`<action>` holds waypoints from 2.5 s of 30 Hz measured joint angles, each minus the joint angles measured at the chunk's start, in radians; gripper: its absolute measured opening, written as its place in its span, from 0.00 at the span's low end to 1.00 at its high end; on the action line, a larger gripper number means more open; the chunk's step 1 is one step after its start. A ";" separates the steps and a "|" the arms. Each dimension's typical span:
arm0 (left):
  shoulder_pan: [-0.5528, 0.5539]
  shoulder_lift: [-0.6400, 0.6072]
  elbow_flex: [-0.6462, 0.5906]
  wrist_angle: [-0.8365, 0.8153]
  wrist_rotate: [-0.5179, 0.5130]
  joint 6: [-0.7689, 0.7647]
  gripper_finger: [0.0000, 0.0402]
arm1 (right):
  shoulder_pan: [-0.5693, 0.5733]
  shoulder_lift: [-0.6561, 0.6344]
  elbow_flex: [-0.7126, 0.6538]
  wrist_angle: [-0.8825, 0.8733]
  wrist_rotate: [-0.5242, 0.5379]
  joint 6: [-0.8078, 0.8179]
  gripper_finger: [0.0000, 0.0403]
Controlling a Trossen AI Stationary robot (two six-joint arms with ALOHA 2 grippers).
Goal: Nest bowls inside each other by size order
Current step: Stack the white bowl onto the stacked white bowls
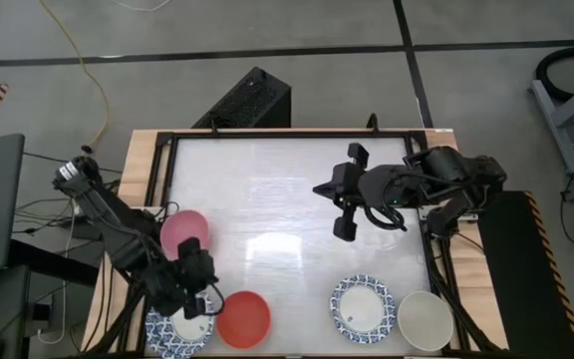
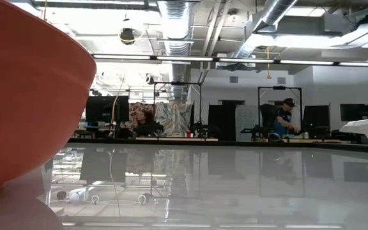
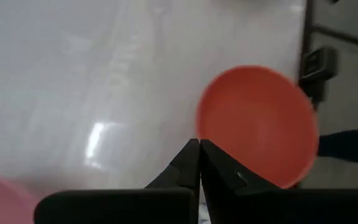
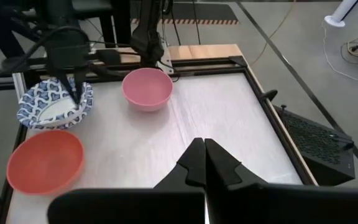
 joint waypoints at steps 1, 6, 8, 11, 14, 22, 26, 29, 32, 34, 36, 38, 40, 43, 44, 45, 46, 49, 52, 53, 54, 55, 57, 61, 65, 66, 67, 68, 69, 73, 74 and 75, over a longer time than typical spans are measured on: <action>-0.012 0.000 -0.010 0.031 -0.012 -0.007 0.00 | -0.001 0.000 0.000 -0.001 -0.002 0.000 0.02; -0.067 0.000 -0.085 0.180 -0.104 -0.082 0.00 | 0.000 -0.002 0.000 -0.016 -0.005 -0.003 0.02; -0.083 0.000 -0.118 0.198 -0.106 -0.135 0.00 | 0.003 -0.002 0.000 -0.025 -0.006 -0.002 0.02; -0.106 0.001 -0.150 0.203 -0.119 -0.199 0.00 | 0.008 -0.001 0.000 -0.035 -0.006 -0.002 0.02; -0.113 0.001 -0.166 0.203 -0.142 -0.249 0.00 | 0.015 -0.001 0.000 -0.035 -0.007 -0.003 0.02; -0.120 0.058 -0.168 0.228 -0.145 -0.282 0.00 | 0.019 0.000 0.000 -0.035 -0.010 -0.019 0.02; -0.128 0.122 -0.168 0.269 -0.155 -0.327 0.00 | 0.019 0.000 0.000 -0.035 -0.010 -0.019 0.02; -0.145 0.133 -0.168 0.273 -0.177 -0.375 0.00 | 0.019 0.000 0.000 -0.034 -0.011 -0.026 0.02; -0.163 0.133 -0.167 0.251 -0.166 -0.413 0.00 | 0.018 0.000 0.000 -0.034 -0.014 -0.029 0.02; -0.177 0.133 -0.167 0.239 -0.152 -0.436 0.00 | 0.015 0.000 0.000 -0.034 -0.014 -0.029 0.02; -0.188 0.133 -0.167 0.227 -0.148 -0.455 0.00 | 0.012 0.000 0.000 -0.035 -0.017 -0.029 0.02; -0.191 0.133 -0.167 0.206 -0.145 -0.468 0.00 | 0.012 0.000 0.000 -0.034 -0.030 -0.029 0.02; -0.190 0.133 -0.167 0.177 -0.142 -0.479 0.00 | 0.012 0.000 0.000 -0.034 -0.037 -0.029 0.02; -0.190 0.133 -0.167 0.141 -0.118 -0.484 0.00 | 0.012 0.000 0.000 -0.034 -0.048 -0.029 0.02; -0.190 0.133 -0.167 0.132 -0.113 -0.484 0.00 | 0.012 0.000 0.000 -0.035 -0.052 -0.029 0.02; -0.190 0.133 -0.167 0.124 -0.107 -0.490 0.00 | 0.012 0.000 0.000 -0.035 -0.055 -0.029 0.02; -0.190 0.133 -0.167 0.116 -0.099 -0.497 0.00 | 0.012 0.000 0.000 -0.035 -0.055 -0.029 0.02; -0.189 0.132 -0.173 0.114 -0.055 -0.514 0.00 | 0.012 0.000 0.000 -0.035 -0.056 -0.029 0.02; -0.186 0.132 -0.181 0.109 -0.032 -0.538 0.00 | 0.012 0.000 0.000 -0.035 -0.056 -0.029 0.02; -0.186 0.132 -0.181 0.108 -0.021 -0.543 0.00 | 0.012 0.000 0.000 -0.035 -0.056 -0.029 0.02; -0.186 0.132 -0.181 0.107 -0.004 -0.544 0.00 | 0.012 0.000 0.000 -0.035 -0.056 -0.028 0.02; -0.186 0.132 -0.181 0.104 0.015 -0.543 0.00 | 0.012 0.000 0.000 -0.036 -0.056 -0.028 0.02; -0.186 0.132 -0.181 0.101 0.037 -0.540 0.00 | 0.012 0.000 0.000 -0.036 -0.056 -0.029 0.02; -0.186 0.132 -0.181 0.090 0.080 -0.548 0.00 | 0.012 0.000 0.000 -0.036 -0.056 -0.029 0.02; -0.186 0.132 -0.181 0.089 0.076 -0.555 0.00 | 0.012 0.000 0.000 -0.039 -0.056 -0.029 0.02; -0.186 0.132 -0.181 0.088 0.069 -0.559 0.00 | 0.012 0.000 0.000 -0.044 -0.056 -0.029 0.02; -0.186 0.132 -0.181 0.088 0.062 -0.560 0.00 | 0.012 0.000 0.000 -0.050 -0.058 -0.028 0.02; -0.186 0.132 -0.181 0.088 0.055 -0.562 0.00 | 0.012 0.000 0.000 -0.056 -0.067 -0.028 0.02; -0.186 0.132 -0.181 0.089 0.047 -0.562 0.00 | 0.012 0.000 -0.001 -0.058 -0.089 -0.028 0.02; -0.186 0.123 -0.166 0.089 -0.032 -0.557 0.00 | -0.002 0.000 -0.037 -0.060 -0.261 -0.026 0.02; -0.186 0.112 -0.158 0.090 -0.057 -0.550 0.00 | -0.005 0.001 -0.048 -0.068 -0.303 -0.025 0.02; -0.186 0.098 -0.152 0.092 -0.086 -0.542 0.00 | -0.009 0.002 -0.061 -0.076 -0.336 -0.016 0.02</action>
